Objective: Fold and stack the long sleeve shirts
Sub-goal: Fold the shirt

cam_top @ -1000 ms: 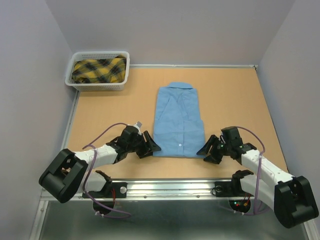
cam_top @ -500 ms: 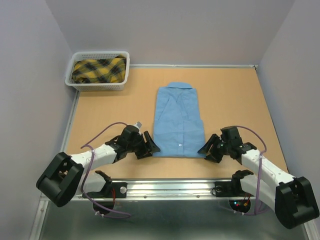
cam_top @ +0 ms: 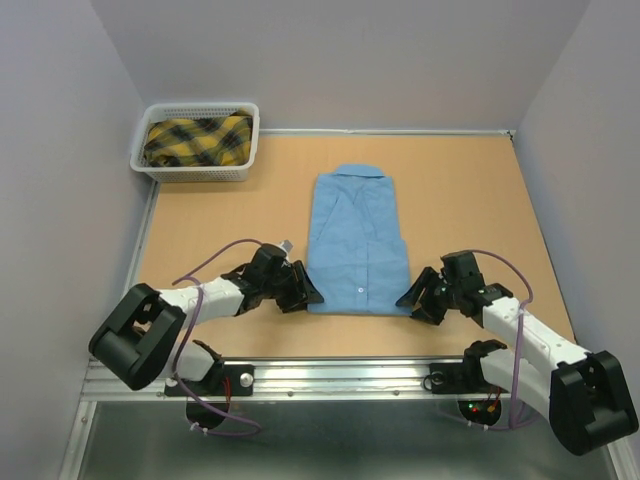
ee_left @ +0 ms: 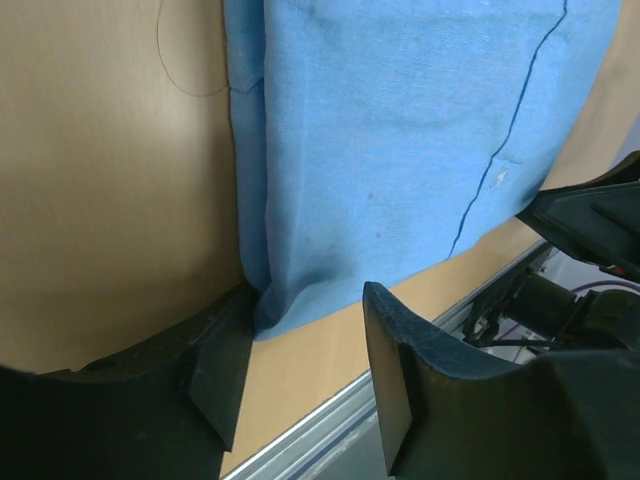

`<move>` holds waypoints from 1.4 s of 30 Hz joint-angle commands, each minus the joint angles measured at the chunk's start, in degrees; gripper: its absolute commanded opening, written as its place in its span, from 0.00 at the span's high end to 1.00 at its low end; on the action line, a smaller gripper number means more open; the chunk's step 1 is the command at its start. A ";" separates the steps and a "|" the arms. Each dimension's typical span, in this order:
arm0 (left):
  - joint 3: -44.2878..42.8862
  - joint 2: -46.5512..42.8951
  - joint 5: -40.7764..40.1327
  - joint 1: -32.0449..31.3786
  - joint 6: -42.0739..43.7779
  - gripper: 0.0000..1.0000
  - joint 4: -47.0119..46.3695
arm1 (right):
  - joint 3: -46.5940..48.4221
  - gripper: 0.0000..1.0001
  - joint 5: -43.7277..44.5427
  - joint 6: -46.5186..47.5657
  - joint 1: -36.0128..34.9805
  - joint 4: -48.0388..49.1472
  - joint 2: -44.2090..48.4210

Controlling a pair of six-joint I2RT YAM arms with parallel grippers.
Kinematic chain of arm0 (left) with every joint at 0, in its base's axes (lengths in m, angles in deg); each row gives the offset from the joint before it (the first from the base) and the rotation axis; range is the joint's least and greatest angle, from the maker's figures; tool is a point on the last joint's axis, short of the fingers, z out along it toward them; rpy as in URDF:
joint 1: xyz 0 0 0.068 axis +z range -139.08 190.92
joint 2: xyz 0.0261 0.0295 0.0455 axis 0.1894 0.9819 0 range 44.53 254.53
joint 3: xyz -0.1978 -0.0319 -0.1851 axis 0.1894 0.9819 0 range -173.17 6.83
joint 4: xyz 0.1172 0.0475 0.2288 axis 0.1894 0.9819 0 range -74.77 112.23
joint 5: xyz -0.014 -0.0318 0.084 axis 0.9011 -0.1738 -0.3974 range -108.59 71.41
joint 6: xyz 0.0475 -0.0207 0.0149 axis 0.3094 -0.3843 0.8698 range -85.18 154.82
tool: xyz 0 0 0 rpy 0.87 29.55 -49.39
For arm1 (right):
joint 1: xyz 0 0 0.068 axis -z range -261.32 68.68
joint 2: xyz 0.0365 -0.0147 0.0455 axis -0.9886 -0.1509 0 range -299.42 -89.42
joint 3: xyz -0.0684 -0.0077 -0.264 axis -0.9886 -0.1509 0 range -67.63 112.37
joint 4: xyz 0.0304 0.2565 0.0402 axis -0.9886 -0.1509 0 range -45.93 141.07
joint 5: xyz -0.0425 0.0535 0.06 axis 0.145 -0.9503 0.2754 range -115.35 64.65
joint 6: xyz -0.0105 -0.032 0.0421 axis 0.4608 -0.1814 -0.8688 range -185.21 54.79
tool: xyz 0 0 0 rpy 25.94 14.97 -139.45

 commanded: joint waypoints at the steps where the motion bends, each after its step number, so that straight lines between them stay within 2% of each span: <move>1: 0.42 6.71 -5.81 2.30 6.86 0.44 7.54 | -0.19 0.40 5.29 4.25 -0.34 -4.20 -0.50; 5: -6.24 10.84 -11.08 6.35 13.80 0.50 12.71 | 2.61 0.40 5.11 5.31 -1.31 -5.95 0.82; 8: -10.82 12.43 -12.66 10.30 17.76 0.50 16.31 | 10.15 0.39 8.71 10.12 -2.37 -9.29 -1.19; 12: -15.14 8.31 -17.05 12.60 19.26 0.40 19.22 | 22.46 0.36 11.96 18.83 -2.54 -9.21 -10.76; 13: -15.93 5.77 -19.24 12.60 19.35 0.34 19.84 | 28.14 0.36 12.66 20.50 -2.54 -8.86 -12.96; 15: -16.90 0.08 -20.05 12.60 17.69 0.28 20.64 | 33.35 0.36 14.86 25.60 -2.54 -6.94 -19.46; 16: -16.73 -2.05 -20.05 12.34 16.46 0.27 20.64 | 38.17 0.36 17.91 26.92 -2.54 -6.40 -21.40; 19: -14.19 -9.86 -19.88 8.49 9.52 0.26 17.22 | 45.31 0.36 19.00 33.95 -2.54 -2.72 -29.92; 21: -12.86 -10.86 -18.83 5.32 4.18 0.29 13.00 | 51.82 0.36 18.91 38.96 -2.54 -0.78 -37.04; 23: -13.47 -8.06 -17.42 0.23 1.96 0.29 8.71 | 58.04 0.36 17.25 43.86 -2.37 -0.42 -41.52; 26: -16.62 2.28 -16.45 -3.21 0.45 0.29 4.57 | 63.94 0.36 16.63 47.83 -2.02 0.11 -51.01; 27: -17.34 2.32 -16.45 -3.65 0.45 0.29 3.51 | 64.93 0.36 16.62 48.37 -2.01 0.19 -51.04; 32: -24.62 15.66 -15.13 -3.66 2.56 0.30 0.59 | 65.91 0.37 14.25 49.35 -1.84 1.16 -56.66; 37: -29.29 24.37 -14.78 -3.13 6.60 0.32 4.63 | 60.29 0.37 15.39 48.03 -1.93 3.00 -57.46; 42: -27.89 24.12 -16.27 -0.32 12.04 0.32 9.11 | 48.08 0.37 15.83 41.27 -2.28 5.81 -52.38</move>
